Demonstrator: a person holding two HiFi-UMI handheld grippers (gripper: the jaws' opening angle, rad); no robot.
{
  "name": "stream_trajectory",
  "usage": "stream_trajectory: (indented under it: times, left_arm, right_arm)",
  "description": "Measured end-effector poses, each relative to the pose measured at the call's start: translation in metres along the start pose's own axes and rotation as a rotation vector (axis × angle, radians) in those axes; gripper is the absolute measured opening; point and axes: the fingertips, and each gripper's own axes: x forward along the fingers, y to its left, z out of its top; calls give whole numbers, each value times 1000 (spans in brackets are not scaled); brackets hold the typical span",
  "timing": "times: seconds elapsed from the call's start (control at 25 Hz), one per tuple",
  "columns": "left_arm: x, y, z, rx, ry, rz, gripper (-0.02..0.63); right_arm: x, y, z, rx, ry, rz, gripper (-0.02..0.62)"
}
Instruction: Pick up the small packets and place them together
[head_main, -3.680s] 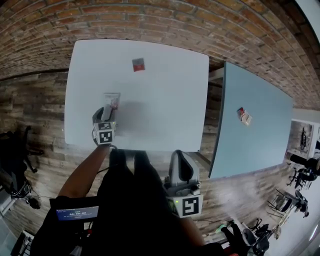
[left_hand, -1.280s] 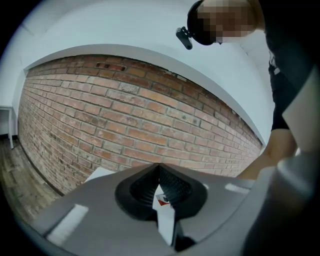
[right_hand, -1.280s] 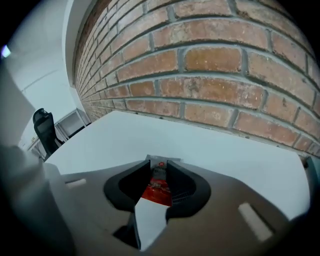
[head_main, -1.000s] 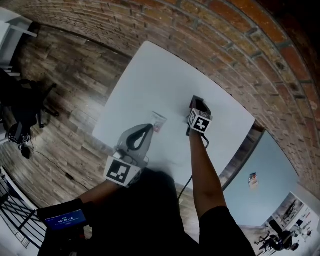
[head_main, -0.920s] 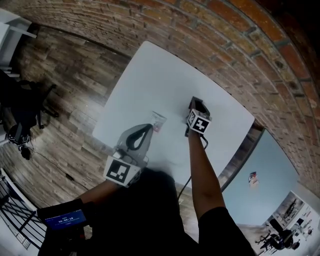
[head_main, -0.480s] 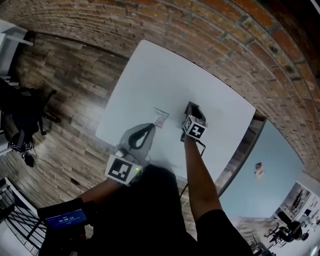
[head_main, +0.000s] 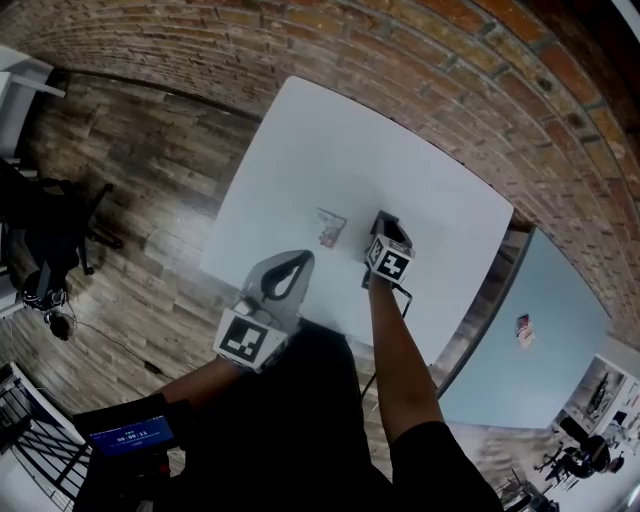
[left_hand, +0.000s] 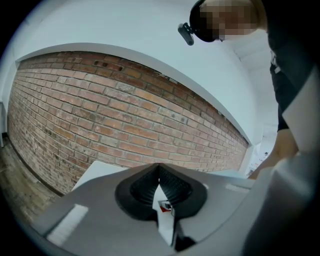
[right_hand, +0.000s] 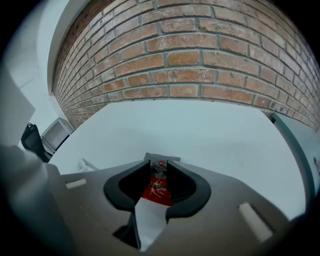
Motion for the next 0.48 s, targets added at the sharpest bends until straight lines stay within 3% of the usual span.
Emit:
stream_trajectory:
  times: [0.48]
  left_arm:
    - [-17,3,-16,5,7,-13,0]
  right_arm:
    - [-13,12,-15,21,0,-23,106]
